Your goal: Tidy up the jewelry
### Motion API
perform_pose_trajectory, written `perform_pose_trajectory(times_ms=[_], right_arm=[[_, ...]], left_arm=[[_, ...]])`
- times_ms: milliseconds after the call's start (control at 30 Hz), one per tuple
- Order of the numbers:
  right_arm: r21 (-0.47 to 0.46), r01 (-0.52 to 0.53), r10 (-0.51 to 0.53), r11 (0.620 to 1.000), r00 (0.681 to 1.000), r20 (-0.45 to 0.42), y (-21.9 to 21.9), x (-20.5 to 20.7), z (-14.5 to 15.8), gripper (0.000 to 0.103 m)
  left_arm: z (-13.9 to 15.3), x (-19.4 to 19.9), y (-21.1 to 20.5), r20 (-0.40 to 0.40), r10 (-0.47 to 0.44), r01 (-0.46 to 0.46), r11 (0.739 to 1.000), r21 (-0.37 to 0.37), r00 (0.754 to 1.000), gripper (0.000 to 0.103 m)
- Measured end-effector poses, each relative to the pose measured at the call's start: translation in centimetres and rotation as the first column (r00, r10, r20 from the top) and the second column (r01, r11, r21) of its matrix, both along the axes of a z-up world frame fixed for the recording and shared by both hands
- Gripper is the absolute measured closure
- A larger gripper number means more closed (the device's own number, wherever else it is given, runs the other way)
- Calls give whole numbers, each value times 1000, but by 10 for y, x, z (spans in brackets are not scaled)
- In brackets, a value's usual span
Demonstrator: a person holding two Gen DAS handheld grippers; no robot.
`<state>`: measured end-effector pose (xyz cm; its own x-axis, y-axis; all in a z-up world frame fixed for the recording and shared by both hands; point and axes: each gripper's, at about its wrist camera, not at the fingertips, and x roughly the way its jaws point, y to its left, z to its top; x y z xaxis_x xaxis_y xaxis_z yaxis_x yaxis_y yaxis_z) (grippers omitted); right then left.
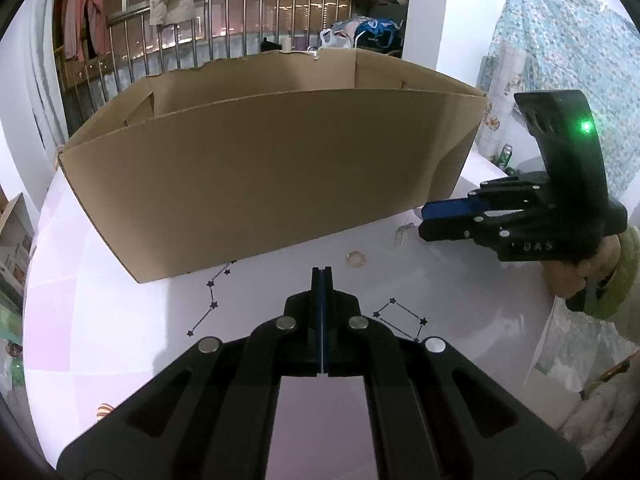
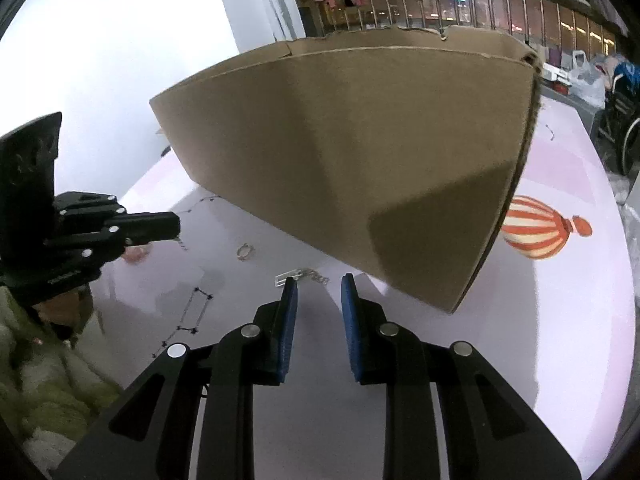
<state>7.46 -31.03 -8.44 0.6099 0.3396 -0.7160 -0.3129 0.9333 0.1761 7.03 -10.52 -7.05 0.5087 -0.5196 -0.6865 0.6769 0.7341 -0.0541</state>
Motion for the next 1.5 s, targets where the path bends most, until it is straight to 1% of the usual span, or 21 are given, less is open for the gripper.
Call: perform_pose_trajectory(times_ms=[133, 267, 300, 333, 400, 433, 533, 733, 867, 933, 967, 1000, 1033, 1100, 1167, 1300, 1500], right_arm=[[-3, -22, 22, 1000, 1000, -9, 2, 6, 0, 80], [-42, -41, 41, 998, 999, -6, 9, 14, 1, 80], [-59, -47, 47, 997, 999, -5, 12, 15, 1, 82], [-74, -55, 55, 996, 998, -5, 17, 14, 0, 87], [-95, -74, 73, 993, 997, -10, 24, 14, 0, 92], [-99, -79, 78, 992, 997, -12, 25, 12, 0, 96], [-91, -82, 80, 992, 997, -23, 25, 10, -1, 100], [-54, -54, 52, 997, 998, -39, 19, -4, -2, 101], [-46, -33, 31, 998, 999, -45, 21, -13, 0, 101], [-43, -17, 16, 999, 999, -28, 23, -14, 5, 101], [-42, -11, 11, 999, 1000, -15, 24, -14, 6, 99], [-40, -8, 8, 999, 1000, -9, 25, -12, 7, 95], [-38, -9, 8, 999, 1000, -6, 27, -9, 6, 87], [-57, -19, 19, 998, 1000, 3, 32, -3, 4, 79], [-92, -51, 53, 994, 998, 18, 36, 2, 3, 79], [-138, -119, 123, 983, 992, 20, 45, 18, 0, 79], [-150, -175, 173, 973, 985, -25, 46, 29, -2, 79]], left_arm=[[0, 1, 0, -4, 4, -4, 1000, -5, 1000, 103], [-1, 1, 0, -6, 3, -3, 1000, -5, 1000, 103], [-2, 1, 0, -7, 4, -4, 1000, -5, 1000, 103], [-2, 0, 1, -7, 6, -6, 1000, -7, 1000, 103], [-3, 1, 2, -10, 11, -11, 1000, -9, 1000, 103], [-3, 2, 3, -11, 15, -15, 1000, -9, 1000, 103], [-3, 2, 4, -15, 21, -21, 1000, -5, 1000, 103], [0, 0, 6, -11, 26, -26, 1000, -5, 1000, 103], [0, 0, 7, -8, 26, -26, 1000, -8, 1000, 103], [-1, 1, 7, -8, 26, -27, 1000, -10, 1000, 103], [-1, 0, 7, -9, 26, -26, 1000, -11, 1000, 103], [-2, 1, 7, -11, 25, -25, 1000, -12, 1000, 103], [-2, 1, 8, -11, 25, -26, 1000, -11, 1000, 103], [-2, 1, 8, -12, 25, -25, 1000, -13, 1000, 103], [-2, 2, 9, -14, 22, -22, 1000, -16, 1000, 103], [-4, 2, 9, -14, 18, -19, 1000, -15, 1000, 103], [-4, 4, 9, -19, 16, -16, 1000, -25, 1000, 103]])
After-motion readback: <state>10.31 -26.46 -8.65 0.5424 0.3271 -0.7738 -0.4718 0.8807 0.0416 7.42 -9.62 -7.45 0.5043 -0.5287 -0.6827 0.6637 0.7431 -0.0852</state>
